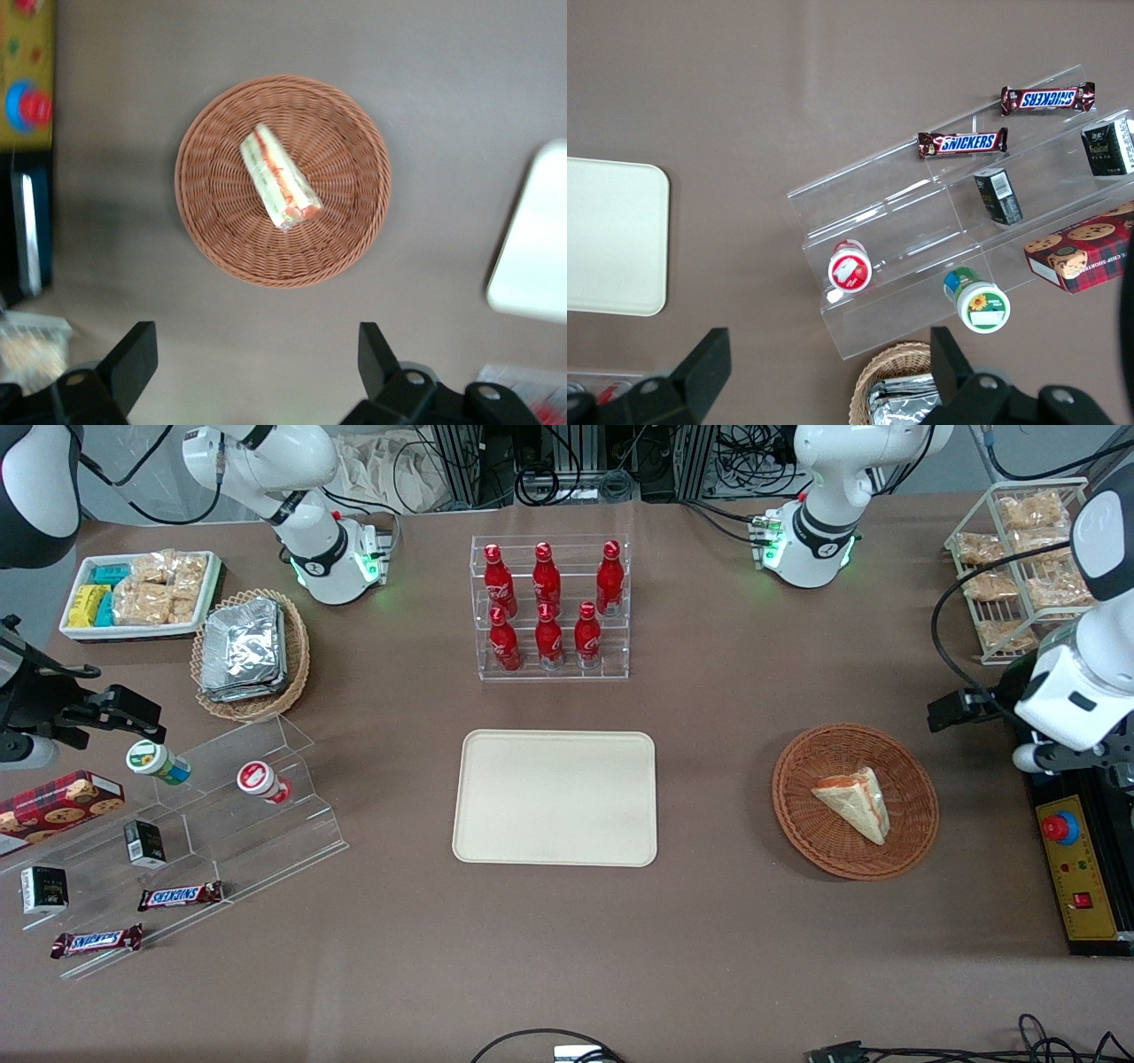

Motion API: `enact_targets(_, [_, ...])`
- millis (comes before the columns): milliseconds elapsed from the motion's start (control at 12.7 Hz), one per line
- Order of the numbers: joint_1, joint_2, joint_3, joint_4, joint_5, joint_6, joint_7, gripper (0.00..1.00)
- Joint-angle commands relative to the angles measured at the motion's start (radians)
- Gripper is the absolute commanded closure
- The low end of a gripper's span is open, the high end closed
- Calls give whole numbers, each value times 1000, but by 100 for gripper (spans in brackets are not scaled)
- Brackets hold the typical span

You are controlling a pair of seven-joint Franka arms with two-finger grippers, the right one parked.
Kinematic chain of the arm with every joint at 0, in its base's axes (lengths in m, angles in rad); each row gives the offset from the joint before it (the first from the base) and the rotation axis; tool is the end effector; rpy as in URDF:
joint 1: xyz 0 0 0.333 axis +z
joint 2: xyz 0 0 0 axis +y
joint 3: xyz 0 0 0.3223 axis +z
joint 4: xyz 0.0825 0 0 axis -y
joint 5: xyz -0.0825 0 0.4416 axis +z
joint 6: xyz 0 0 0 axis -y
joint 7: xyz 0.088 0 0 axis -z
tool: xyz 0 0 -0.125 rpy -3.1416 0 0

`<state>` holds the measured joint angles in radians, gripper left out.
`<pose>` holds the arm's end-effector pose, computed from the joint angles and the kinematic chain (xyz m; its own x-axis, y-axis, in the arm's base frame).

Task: Place sandwich from basket to tray
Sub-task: 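Move the left gripper over the wrapped sandwich in the wicker basket, then lower the open left gripper around the sandwich and close it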

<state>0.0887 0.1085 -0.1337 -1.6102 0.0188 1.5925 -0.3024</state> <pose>0.6368 -0.0231 0.5265 0.9601 0.2535 -0.1180 0.2503 -0.9673 -0.0412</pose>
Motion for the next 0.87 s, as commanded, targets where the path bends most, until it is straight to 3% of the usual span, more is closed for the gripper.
enact_targets(0, [9, 3, -6, -13, -8, 9, -243, 0])
enact_targets(315, [16, 2, -6, -167, -10, 169, -343, 0])
enact_targets(787, [14, 28, -7, -515, -3, 646, -486, 0])
